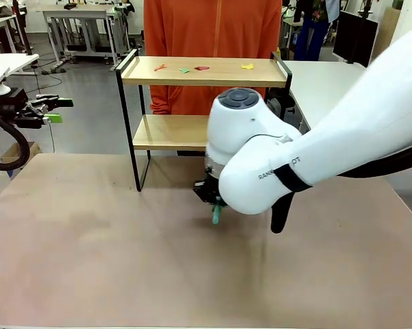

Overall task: Clean the shelf.
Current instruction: Clean the specific section of the Shelf indicated by the human with the Duster.

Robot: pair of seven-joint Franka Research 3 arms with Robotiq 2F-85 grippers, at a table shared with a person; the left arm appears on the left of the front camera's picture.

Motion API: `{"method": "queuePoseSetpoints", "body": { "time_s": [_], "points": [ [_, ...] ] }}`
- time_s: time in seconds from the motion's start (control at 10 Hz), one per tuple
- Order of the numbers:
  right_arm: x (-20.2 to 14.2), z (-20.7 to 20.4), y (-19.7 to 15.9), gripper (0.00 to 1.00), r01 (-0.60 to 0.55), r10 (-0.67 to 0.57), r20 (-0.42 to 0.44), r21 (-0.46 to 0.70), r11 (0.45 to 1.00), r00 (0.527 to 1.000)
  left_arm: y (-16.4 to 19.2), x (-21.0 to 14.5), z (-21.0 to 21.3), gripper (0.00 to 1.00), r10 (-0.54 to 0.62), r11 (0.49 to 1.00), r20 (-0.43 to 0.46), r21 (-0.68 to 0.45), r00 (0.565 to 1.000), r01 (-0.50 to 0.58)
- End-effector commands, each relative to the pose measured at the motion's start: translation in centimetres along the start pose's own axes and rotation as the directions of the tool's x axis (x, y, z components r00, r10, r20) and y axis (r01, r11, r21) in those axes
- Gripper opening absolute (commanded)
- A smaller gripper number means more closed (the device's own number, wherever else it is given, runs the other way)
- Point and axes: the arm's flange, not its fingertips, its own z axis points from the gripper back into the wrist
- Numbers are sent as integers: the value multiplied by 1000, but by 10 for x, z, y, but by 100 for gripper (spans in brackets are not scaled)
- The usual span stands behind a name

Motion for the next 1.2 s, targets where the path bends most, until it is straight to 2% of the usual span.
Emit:
{"method": "queuePoseSetpoints", "body": {
  "time_s": [0.0,0.4,0.6,0.7,1.1],
  "points": [
    [2,8,-37,13,6,-7,-53,-28,1000,999,-3,2,-1,100,-11,1000,-17,-8,1000,11],
    [1,28,-84,13,75,-83,-42,-160,984,996,-3,2,-1,100,-11,1000,-17,-8,1000,11],
    [-5,39,-81,13,42,-42,8,-109,993,999,-3,2,-1,100,-11,1000,-17,-8,1000,11],
    [4,25,-83,13,65,-71,-33,-146,987,997,-3,2,-1,100,-11,1000,-17,-8,1000,11],
    [0,27,-81,13,57,-61,-26,-146,988,998,-3,2,-1,100,-11,1000,-17,-8,1000,11]
  ]
}}
